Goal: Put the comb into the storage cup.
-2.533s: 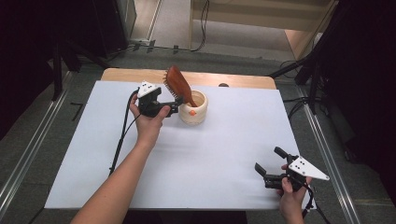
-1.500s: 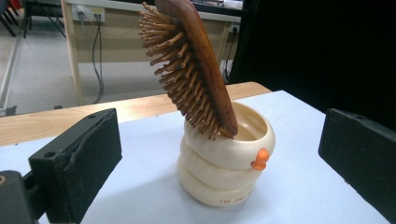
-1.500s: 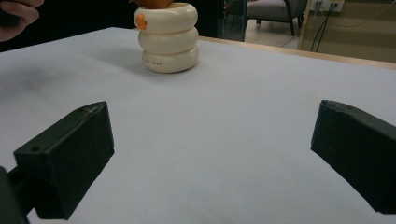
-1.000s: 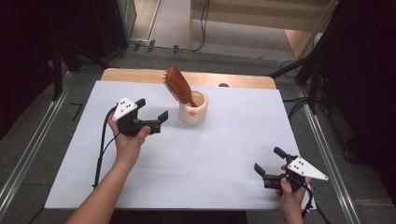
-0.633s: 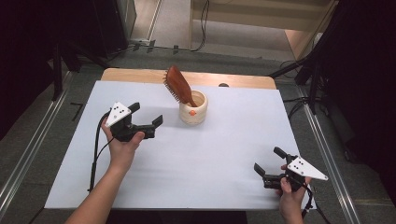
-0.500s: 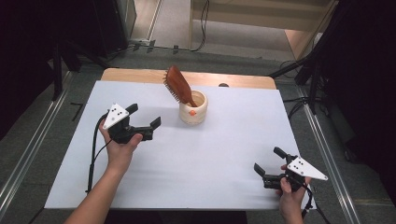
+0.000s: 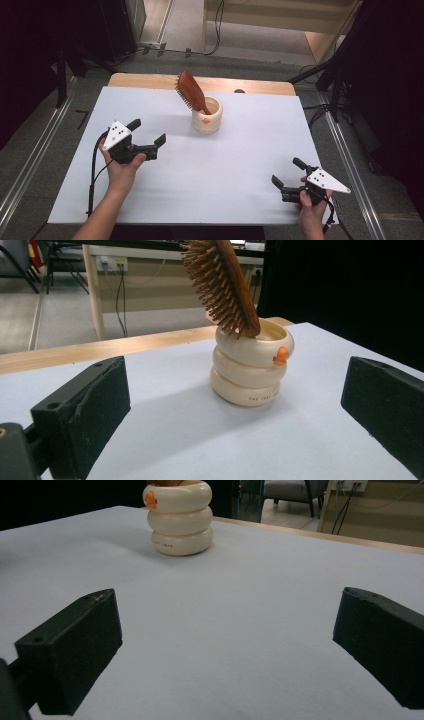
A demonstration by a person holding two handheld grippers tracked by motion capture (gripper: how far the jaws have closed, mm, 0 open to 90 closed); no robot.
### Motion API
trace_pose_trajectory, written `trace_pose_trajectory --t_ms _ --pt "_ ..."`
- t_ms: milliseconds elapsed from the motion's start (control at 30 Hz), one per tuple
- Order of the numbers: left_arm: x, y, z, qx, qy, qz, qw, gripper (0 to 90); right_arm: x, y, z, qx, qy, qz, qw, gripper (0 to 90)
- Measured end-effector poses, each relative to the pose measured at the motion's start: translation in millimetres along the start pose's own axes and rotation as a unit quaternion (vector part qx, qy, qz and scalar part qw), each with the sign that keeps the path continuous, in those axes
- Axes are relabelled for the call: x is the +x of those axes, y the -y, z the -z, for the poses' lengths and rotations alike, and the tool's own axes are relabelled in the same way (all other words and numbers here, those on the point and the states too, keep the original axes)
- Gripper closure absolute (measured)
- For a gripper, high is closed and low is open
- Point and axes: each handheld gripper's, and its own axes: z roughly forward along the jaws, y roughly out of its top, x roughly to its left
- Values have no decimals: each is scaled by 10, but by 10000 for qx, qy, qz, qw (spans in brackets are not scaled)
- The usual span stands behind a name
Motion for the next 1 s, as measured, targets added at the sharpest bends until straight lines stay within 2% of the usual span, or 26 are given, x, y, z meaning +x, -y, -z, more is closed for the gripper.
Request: trace_pose_trajectory --t_ms 600,1000 --pt "56 177 293 28 -148 -94 9998 0 6 -1 -1 34 12 29 10000 0" --pt "79 258 463 16 -175 -114 9998 0 10 0 -3 33 28 34 10000 0"
